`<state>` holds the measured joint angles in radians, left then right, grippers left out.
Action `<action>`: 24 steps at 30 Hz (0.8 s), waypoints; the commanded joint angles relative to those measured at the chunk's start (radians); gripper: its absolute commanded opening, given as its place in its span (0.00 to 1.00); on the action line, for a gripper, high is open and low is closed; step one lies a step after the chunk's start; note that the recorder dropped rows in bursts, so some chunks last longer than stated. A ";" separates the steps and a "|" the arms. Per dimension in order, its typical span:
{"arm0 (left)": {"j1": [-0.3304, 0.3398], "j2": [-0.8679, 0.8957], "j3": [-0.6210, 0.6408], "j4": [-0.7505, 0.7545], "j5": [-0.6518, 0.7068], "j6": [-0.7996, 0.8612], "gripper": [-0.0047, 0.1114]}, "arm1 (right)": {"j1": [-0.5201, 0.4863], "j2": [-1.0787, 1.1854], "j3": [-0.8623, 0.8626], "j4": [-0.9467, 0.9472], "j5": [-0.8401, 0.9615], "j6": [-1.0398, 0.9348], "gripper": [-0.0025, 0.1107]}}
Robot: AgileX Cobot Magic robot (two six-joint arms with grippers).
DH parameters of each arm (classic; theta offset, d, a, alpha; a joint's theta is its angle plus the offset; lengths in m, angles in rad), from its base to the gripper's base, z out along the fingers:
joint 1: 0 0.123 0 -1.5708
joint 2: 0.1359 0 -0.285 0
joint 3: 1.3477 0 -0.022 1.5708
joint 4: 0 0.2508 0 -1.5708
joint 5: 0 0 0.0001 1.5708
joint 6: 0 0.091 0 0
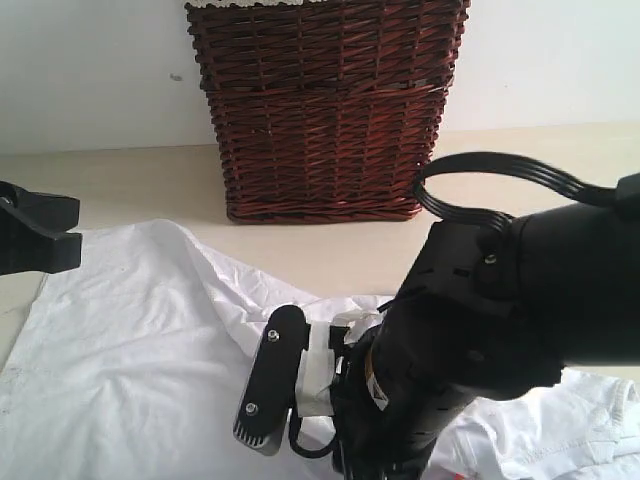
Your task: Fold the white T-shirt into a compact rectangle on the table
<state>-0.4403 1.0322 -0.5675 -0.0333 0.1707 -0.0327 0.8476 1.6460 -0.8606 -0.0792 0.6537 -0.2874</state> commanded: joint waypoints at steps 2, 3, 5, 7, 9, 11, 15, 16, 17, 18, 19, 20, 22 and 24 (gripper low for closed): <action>0.003 -0.008 0.008 -0.007 -0.044 -0.005 0.04 | 0.002 -0.020 -0.023 -0.017 -0.018 -0.001 0.57; 0.003 -0.008 0.008 -0.007 -0.040 -0.005 0.04 | 0.002 -0.043 -0.061 -0.115 -0.018 0.165 0.59; 0.003 -0.008 0.008 -0.007 -0.026 -0.005 0.04 | 0.002 -0.077 -0.109 -0.471 0.022 0.601 0.57; 0.003 -0.008 0.010 -0.007 -0.024 -0.005 0.04 | -0.032 -0.088 -0.132 -0.671 0.191 0.922 0.57; 0.003 -0.008 0.011 -0.007 -0.024 -0.005 0.04 | -0.135 -0.073 -0.103 -0.531 0.143 0.877 0.56; 0.003 -0.008 0.016 -0.007 -0.024 -0.005 0.04 | -0.241 -0.043 -0.058 -0.319 -0.015 0.710 0.54; 0.003 -0.008 0.017 -0.007 -0.022 -0.005 0.04 | -0.387 0.034 -0.053 -0.069 -0.127 0.505 0.54; 0.003 -0.008 0.017 -0.007 -0.019 -0.005 0.04 | -0.407 0.050 -0.053 -0.028 -0.124 0.468 0.54; 0.003 -0.008 0.017 -0.007 -0.019 -0.005 0.04 | -0.427 0.077 -0.053 0.050 -0.126 0.393 0.53; 0.003 -0.008 0.017 -0.007 -0.019 -0.005 0.04 | -0.429 0.087 -0.053 0.092 -0.140 0.356 0.53; 0.003 -0.008 0.017 -0.007 -0.019 -0.005 0.04 | -0.429 0.096 -0.053 0.172 -0.168 0.287 0.52; 0.003 -0.008 0.017 -0.007 -0.019 -0.005 0.04 | -0.429 0.098 -0.053 0.220 -0.176 0.245 0.51; 0.003 -0.008 0.017 -0.007 -0.019 -0.005 0.04 | -0.429 0.098 -0.053 0.344 -0.175 0.135 0.50; 0.003 -0.008 0.017 -0.007 -0.019 -0.006 0.04 | -0.429 0.098 -0.053 0.391 -0.164 0.085 0.48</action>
<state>-0.4403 1.0322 -0.5549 -0.0333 0.1550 -0.0327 0.4219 1.7429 -0.9169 0.2173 0.4998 -0.1058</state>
